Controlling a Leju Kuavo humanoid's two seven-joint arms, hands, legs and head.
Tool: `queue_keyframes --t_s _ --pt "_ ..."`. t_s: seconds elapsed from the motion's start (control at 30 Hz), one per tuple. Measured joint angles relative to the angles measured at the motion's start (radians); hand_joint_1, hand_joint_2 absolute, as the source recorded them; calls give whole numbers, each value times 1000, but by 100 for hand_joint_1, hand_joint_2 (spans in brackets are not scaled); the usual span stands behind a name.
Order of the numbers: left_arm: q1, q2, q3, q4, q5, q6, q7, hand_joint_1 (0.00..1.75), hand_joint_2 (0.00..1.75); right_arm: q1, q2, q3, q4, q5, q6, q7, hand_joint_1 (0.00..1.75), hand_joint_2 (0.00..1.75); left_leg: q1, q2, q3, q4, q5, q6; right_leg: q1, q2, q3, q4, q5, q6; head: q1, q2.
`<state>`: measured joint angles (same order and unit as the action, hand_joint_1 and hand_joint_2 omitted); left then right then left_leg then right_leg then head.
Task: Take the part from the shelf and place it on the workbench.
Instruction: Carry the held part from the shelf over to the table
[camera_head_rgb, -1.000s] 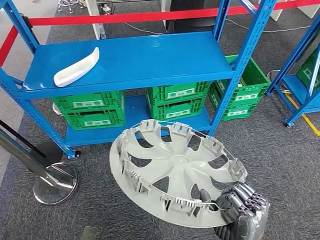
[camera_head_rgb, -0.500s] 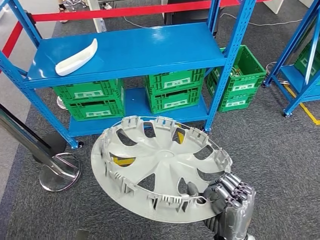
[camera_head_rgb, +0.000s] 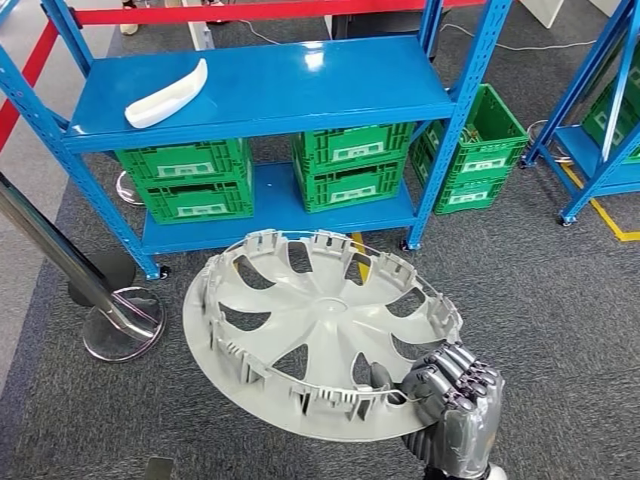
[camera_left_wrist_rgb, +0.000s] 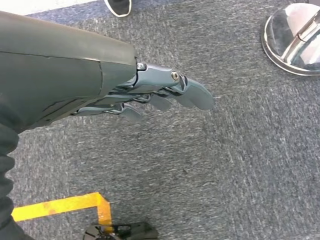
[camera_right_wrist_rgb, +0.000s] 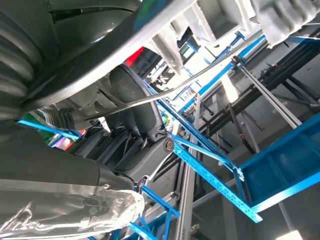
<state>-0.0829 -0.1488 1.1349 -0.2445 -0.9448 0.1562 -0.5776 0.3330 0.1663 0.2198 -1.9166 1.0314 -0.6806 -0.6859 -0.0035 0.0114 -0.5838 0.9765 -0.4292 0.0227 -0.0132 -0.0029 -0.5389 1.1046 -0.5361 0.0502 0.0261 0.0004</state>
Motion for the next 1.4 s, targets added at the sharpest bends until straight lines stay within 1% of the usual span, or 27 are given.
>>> queue_keyframes --t_s 0.07,0.17,0.2,0.23,0.33,0.37,0.4,0.43,0.5,0.57,0.63,0.7,0.73,0.77,0.83,0.87,0.9,0.93,0.97,1.0,1.07,1.1,1.17,1.23,1.3,1.37,1.4 --pt "0 1 0 0 0 0 0 0 175 -2 0 1 1 0 0 0 175 175 -2 -1 -14 10 11 -11 1 4 65 -104 2 -3 0 0" --pt "1 2 0 0 0 0 0 0 175 -3 0 2 3 0 0 0 175 175 0 -3 -27 12 27 -27 4 4 60 -125 7 -24 0 0" --pt "2 3 0 0 0 0 0 0 175 -3 0 3 4 0 0 0 175 175 1 -4 -33 20 11 -32 4 2 51 -125 15 -36 -1 0" --pt "3 3 0 0 0 0 0 0 175 -4 0 4 5 0 0 0 175 175 2 -6 -43 45 -24 -38 3 0 40 -126 25 -49 -2 0" --pt "3 3 0 0 0 0 0 0 175 -4 0 5 5 0 0 0 175 175 6 -7 -82 222 -172 -48 6 -4 0 -123 55 -69 -6 0" --pt "3 2 0 0 0 0 0 0 175 -5 0 5 6 0 0 0 175 175 7 -7 -87 276 -188 -49 8 -5 -15 -121 66 -70 -6 0" --pt "3 2 0 0 0 0 0 0 175 -5 0 5 6 0 0 0 175 175 7 -7 -80 305 -177 -48 10 -6 -31 -118 76 -69 -6 0" --pt "3 2 0 0 0 0 0 0 175 -5 0 5 6 0 0 0 175 175 6 -7 -57 300 -148 -45 12 -6 -47 -114 85 -69 -6 0" --pt "1 3 0 0 0 0 0 0 175 -5 0 5 7 0 0 0 175 175 4 -9 37 192 -98 -33 15 -5 -74 -107 103 -67 -6 0" --pt "-2 5 0 0 0 0 -1 0 175 -5 0 5 7 0 0 0 175 175 -1 -10 139 40 -109 -21 18 -4 -89 -102 122 -61 -5 0" --pt "-4 6 0 0 0 0 -1 0 175 -5 0 6 7 0 0 0 175 175 -6 -10 173 -29 -125 -14 17 -6 -95 -105 143 -51 -5 0" --pt "-3 4 0 0 0 0 -2 0 175 -5 -1 5 7 0 0 0 175 175 -5 -6 158 -34 -105 -4 14 -5 -105 -103 140 -38 -5 0" --pt "-2 4 0 0 0 0 -2 0 175 -5 -1 5 7 0 0 0 175 175 -3 -4 146 -36 -93 2 13 -3 -115 -85 113 -33 -4 0" --pt "-2 3 1 0 0 0 -2 0 175 -5 -2 5 7 0 0 0 175 175 -1 -1 133 -38 -80 8 12 -1 -129 -47 68 -28 -3 0" --pt "-3 4 1 0 1 0 -2 0 175 -6 -3 6 7 0 0 0 175 175 -3 1 103 -36 -57 12 10 0 -160 79 -28 -21 -1 0" --pt "-3 4 1 0 1 0 -2 0 175 -6 -3 6 7 0 0 0 175 175 -3 1 87 -34 -44 11 9 0 -168 141 -50 -18 -1 0" --pt "-3 4 1 0 1 0 -2 0 175 -6 -3 6 8 0 0 0 175 175 -4 2 68 -30 -32 10 9 0 -164 180 -45 -16 -1 0" --pt "-3 3 1 0 1 0 -2 0 175 -6 -3 6 8 0 0 0 175 175 -4 3 49 -25 -21 8 9 0 -145 185 -20 -16 -1 0" --pt "-3 3 1 0 1 0 -2 0 175 -6 -3 6 8 0 0 0 175 175 -3 3 31 -18 -12 6 8 -1 -108 154 12 -16 -1 0" --pt "-4 3 1 0 1 -1 -2 0 175 -6 -3 6 8 0 0 0 175 175 -4 4 15 -11 -5 3 8 -3 -55 90 28 -17 -1 0" --pt "-3 1 0 0 -9 2 -2 0 175 -4 -3 4 6 8 0 8 175 175 -8 6 -3 4 7 -5 9 -19 53 -62 7 -22 -2 0" --pt "-4 -3 -2 0 -23 11 -1 0 175 5 -2 -3 -3 11 0 16 175 175 -9 8 -6 8 13 -8 10 -26 82 -112 -12 -26 -3 0" --pt "-6 -20 -9 0 -57 41 2 0 175 51 0 -27 -40 -2 0 25 175 175 -9 9 -10 11 23 -16 12 -29 87 -137 -19 -40 -5 0" --pt "-7 -43 -17 0 -74 69 6 0 175 107 1 -59 -82 -41 -1 14 175 175 -6 6 -19 31 -6 -28 10 -24 76 -138 -4 -58 -5 0" --pt "-8 -59 -24 1 -80 80 7 0 175 139 2 -84 -107 -60 -1 3 175 175 -1 2 -44 119 -97 -39 10 -10 56 -139 16 -73 -6 0" --pt "-12 -69 -30 3 -82 81 7 0 175 157 3 -99 -120 -60 0 -1 175 175 4 0 -72 239 -175 -43 13 9 37 -137 35 -76 -7 0" --pt "-13 -72 -31 3 -82 81 7 0 175 162 4 -105 -124 -60 0 -2 175 175 5 0 -75 276 -184 -43 14 18 26 -134 45 -75 -7 0"
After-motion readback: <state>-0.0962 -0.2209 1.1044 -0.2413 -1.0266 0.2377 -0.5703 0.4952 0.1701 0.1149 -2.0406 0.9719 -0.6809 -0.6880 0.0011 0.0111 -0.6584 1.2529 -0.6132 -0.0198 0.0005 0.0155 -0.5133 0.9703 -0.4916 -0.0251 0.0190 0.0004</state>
